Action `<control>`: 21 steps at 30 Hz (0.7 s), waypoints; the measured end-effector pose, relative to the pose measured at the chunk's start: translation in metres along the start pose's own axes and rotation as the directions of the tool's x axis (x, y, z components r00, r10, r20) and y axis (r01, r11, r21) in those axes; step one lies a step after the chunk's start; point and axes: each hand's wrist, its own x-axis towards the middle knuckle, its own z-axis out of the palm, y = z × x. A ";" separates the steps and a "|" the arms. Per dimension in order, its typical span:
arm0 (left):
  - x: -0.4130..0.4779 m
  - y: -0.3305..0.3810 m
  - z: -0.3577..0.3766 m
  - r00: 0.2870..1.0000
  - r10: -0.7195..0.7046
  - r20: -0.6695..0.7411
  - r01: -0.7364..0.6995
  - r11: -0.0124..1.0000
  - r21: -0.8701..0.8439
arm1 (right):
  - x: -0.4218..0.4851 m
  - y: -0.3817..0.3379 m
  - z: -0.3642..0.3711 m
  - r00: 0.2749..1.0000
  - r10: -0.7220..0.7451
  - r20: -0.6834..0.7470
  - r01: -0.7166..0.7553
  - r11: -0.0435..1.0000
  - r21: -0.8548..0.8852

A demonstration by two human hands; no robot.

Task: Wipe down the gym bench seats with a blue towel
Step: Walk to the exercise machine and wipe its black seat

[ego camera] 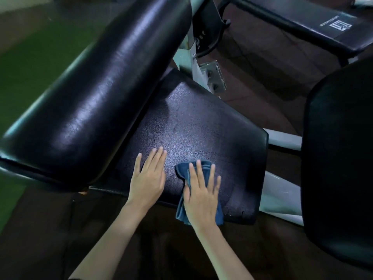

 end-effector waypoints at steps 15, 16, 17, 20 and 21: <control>-0.010 -0.009 -0.006 0.999 -0.020 0.034 0.019 0.999 0.041 | 0.000 -0.053 -0.003 1.000 -0.017 0.001 0.016 0.974 0.224; -0.011 -0.010 -0.007 0.999 -0.017 0.035 0.015 0.999 0.047 | 0.002 -0.055 -0.003 1.000 -0.024 0.000 0.024 0.975 0.219; -0.012 -0.011 -0.007 0.999 -0.022 0.027 0.021 0.999 0.043 | 0.002 -0.051 -0.002 0.999 -0.045 0.000 0.044 0.979 0.198; -0.014 -0.013 -0.007 0.999 -0.046 0.003 0.046 0.999 0.029 | -0.002 -0.034 0.000 0.993 -0.115 -0.001 0.115 0.986 0.120; -0.015 -0.014 -0.007 0.999 -0.045 0.001 0.045 0.999 0.029 | -0.003 -0.031 0.000 0.993 -0.119 0.004 0.118 0.987 0.114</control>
